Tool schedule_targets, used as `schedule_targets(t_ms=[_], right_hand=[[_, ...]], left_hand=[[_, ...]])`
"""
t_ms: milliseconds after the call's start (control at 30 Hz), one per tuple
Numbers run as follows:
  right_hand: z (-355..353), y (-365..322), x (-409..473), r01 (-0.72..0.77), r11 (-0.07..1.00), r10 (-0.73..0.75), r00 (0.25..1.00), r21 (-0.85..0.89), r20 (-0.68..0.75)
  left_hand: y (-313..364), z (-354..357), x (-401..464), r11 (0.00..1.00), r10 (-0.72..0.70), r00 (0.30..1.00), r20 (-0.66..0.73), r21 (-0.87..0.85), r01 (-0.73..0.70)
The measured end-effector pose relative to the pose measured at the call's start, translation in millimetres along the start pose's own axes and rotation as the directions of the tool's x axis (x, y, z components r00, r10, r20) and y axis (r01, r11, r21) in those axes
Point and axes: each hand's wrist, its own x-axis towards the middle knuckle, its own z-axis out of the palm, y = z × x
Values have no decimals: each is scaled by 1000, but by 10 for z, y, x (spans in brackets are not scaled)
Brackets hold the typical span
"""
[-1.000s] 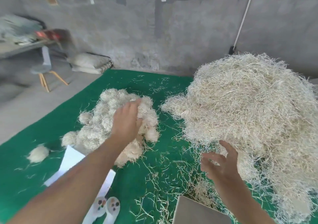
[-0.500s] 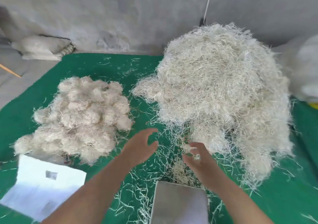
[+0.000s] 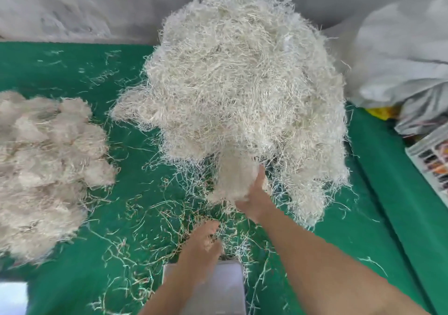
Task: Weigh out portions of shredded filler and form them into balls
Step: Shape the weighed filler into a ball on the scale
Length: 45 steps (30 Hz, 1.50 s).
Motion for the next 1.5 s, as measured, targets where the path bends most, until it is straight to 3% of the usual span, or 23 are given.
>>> schedule_targets(t_ms=[100, 167, 200, 333, 400, 533, 600, 700, 767, 800, 833, 867, 900, 933, 967, 1000, 1067, 1200, 1267, 1333, 1367, 1433, 1500], right_hand=[[126, -4, 78, -54, 967, 98, 981, -250, 169], [222, 9, 56, -70, 913, 120, 988, -402, 101], [247, 25, 32, -79, 915, 96, 995, -395, 24], [334, 83, -204, 2, 944, -80, 972, -331, -221], [383, 12, -446, 172, 944, -257, 919, -281, -301], [419, -233, -952, 515, 834, -551, 767, -197, -330], [453, -322, -1151, 554, 824, -562, 772, -118, -299], [445, -502, -1342, 499, 853, -431, 838, 152, -335], [342, -481, -1492, 472, 834, -416, 879, 288, -234], [346, -551, -1557, 397, 824, -383, 916, 404, -118], [351, -601, -1608, 458, 813, -495, 869, 359, 13], [321, -649, -1655, 493, 849, -523, 833, 189, 179], [332, -658, -1646, 555, 831, -556, 829, 34, 57], [296, -689, -1705, 601, 798, -601, 799, -37, 6], [295, -707, -1770, 575, 816, -575, 818, -65, 23], [319, -708, -1817, 535, 845, -534, 844, -7, 47], [401, -658, -1891, 384, 922, -384, 923, 55, -11], [565, -680, -2135, 379, 915, -363, 923, 134, -129], [566, -700, -2184, 261, 907, -198, 957, 330, -212], [467, -732, -2253, 117, 777, 3, 982, 619, -189], [433, -757, -2272, 94, 731, -9, 992, 676, -129], [378, -840, -2331, 151, 815, -197, 980, 560, 23], [405, -914, -2395, 293, 897, -350, 928, 331, 127]], left_hand=[[20, -49, 55, 997, -30, 999, -16, -68, 29], [-8, -80, 83, 993, -51, 998, -25, -110, 48], [-20, -91, 102, 988, -70, 997, -28, -138, 65], [62, -126, 141, 891, -181, 983, -28, -428, 152], [151, -138, 169, 770, -246, 969, -34, -614, 174], [405, -227, 195, 611, -187, 982, 22, -780, 134], [529, -293, 105, 502, -228, 973, 25, -853, 140], [568, -347, -12, 496, -263, 963, -65, -865, 77], [549, -383, -142, 342, -221, 975, 29, -934, 106], [537, -399, -246, 277, -197, 975, 102, -948, 156], [505, -420, -347, 251, -179, 969, 172, -944, 214], [479, -439, -460, 229, -168, 960, 225, -938, 260], [420, -453, -535, 220, -159, 959, 233, -939, 264], [381, -458, -610, 253, -140, 965, 220, -935, 250], [341, -448, -631, 336, -143, 969, 200, -911, 238], [350, -431, -696, 479, -168, 976, 140, -854, 205], [333, -350, -842, 598, -201, 977, 67, -782, 177], [211, -246, -1191, 589, -216, 969, -119, -807, 32], [172, -285, -1234, 519, -248, 951, -187, -854, -32], [153, -331, -1246, 505, -253, 957, -145, -863, 3], [139, -356, -1254, 475, -223, 972, -74, -879, 42], [162, -371, -1318, 419, -100, 989, 109, -897, 141], [190, -323, -1353, 520, -53, 986, 156, -839, 161]])
